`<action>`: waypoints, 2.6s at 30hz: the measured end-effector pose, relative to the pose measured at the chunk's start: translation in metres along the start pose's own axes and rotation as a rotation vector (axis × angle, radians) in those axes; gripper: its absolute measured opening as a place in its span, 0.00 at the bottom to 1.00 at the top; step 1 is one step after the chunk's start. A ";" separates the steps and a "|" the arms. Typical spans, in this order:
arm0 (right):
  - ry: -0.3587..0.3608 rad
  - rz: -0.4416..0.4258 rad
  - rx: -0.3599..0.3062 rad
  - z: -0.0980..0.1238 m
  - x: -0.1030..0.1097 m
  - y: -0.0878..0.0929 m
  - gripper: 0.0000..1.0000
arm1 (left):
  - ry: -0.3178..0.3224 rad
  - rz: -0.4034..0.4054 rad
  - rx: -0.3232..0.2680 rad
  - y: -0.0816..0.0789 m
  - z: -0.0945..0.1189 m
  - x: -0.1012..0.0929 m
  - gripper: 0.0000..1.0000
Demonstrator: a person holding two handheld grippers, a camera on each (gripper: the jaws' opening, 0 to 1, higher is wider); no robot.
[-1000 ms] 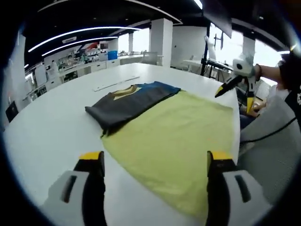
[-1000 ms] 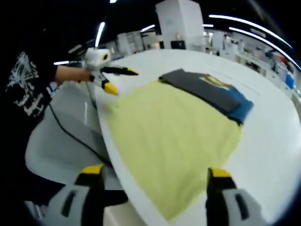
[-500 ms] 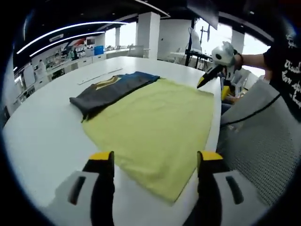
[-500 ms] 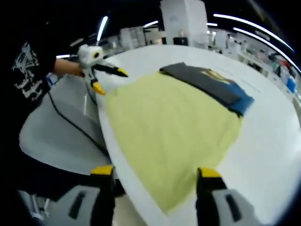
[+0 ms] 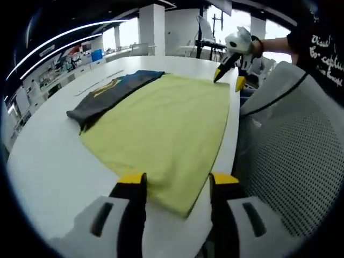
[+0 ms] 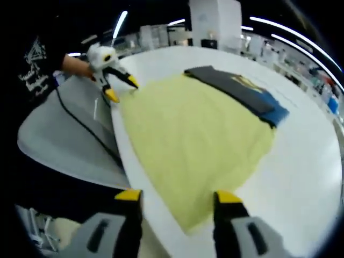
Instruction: Fold the garment on the visible template until the final outline fits inside the template.
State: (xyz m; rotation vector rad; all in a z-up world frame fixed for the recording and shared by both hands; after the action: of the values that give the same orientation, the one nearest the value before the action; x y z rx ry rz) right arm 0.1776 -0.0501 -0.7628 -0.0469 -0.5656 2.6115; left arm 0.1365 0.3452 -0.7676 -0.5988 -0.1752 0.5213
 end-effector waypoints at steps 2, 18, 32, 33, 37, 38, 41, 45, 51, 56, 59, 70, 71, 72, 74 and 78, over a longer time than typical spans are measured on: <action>0.009 0.008 0.011 0.000 0.000 0.002 0.48 | 0.000 -0.014 0.014 0.002 0.000 -0.001 0.41; 0.055 0.058 0.054 -0.003 -0.013 0.003 0.26 | 0.008 -0.008 0.050 0.003 0.003 0.012 0.22; 0.065 0.064 0.038 -0.008 -0.015 -0.006 0.01 | 0.020 0.061 0.038 0.002 -0.001 0.017 0.01; 0.063 0.066 0.039 -0.007 -0.015 -0.006 0.00 | 0.019 0.062 0.039 0.002 0.000 0.017 0.01; 0.061 0.056 0.036 -0.005 -0.012 -0.005 0.00 | 0.008 0.055 0.036 0.002 0.003 0.015 0.01; 0.060 0.049 0.034 -0.004 -0.012 -0.003 0.00 | 0.010 0.061 0.040 0.002 0.003 0.015 0.01; 0.060 0.046 0.039 -0.002 -0.007 -0.001 0.00 | -0.002 0.050 0.064 0.004 0.006 0.014 0.00; 0.067 0.048 0.029 0.005 0.000 0.001 0.00 | 0.004 0.064 0.063 0.010 0.013 0.017 0.00; 0.082 0.022 0.007 0.014 0.009 0.005 0.00 | 0.020 0.070 0.050 0.012 0.020 0.009 0.00; 0.094 -0.005 -0.009 0.022 0.019 0.008 0.00 | 0.034 0.083 0.047 0.010 0.027 -0.002 0.00; 0.098 -0.020 -0.016 0.027 0.026 0.010 0.00 | 0.030 0.089 0.044 0.008 0.032 -0.010 0.00; 0.086 -0.078 -0.044 0.035 0.039 0.018 0.00 | 0.039 0.113 0.046 -0.001 0.049 -0.024 0.00; 0.084 -0.079 -0.046 0.036 0.039 0.019 0.00 | 0.041 0.113 0.047 -0.002 0.050 -0.025 0.00; 0.082 -0.082 -0.050 0.038 0.040 0.020 0.00 | 0.044 0.112 0.048 -0.002 0.051 -0.028 0.00; 0.080 -0.086 -0.053 0.041 0.042 0.020 0.00 | 0.045 0.111 0.047 -0.002 0.053 -0.032 0.00; 0.082 -0.082 -0.053 0.049 0.047 0.020 0.00 | 0.049 0.126 0.048 -0.002 0.056 -0.040 0.00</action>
State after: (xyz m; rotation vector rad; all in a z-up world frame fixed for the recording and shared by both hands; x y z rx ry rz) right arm 0.1207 -0.0638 -0.7231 -0.1448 -0.5954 2.5025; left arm 0.0859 0.3509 -0.7211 -0.5777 -0.0780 0.6307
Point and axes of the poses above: the point that each gripper's makers call its tool centre point, and the gripper's own axes: z roughly backward along the fingers, x roughly to its left, y roughly out of its underside, the point moved 10 cm from there along z, roughly backward along the fingers, and after that the axes turned 12 degrees about x, right-handed, at the moved point
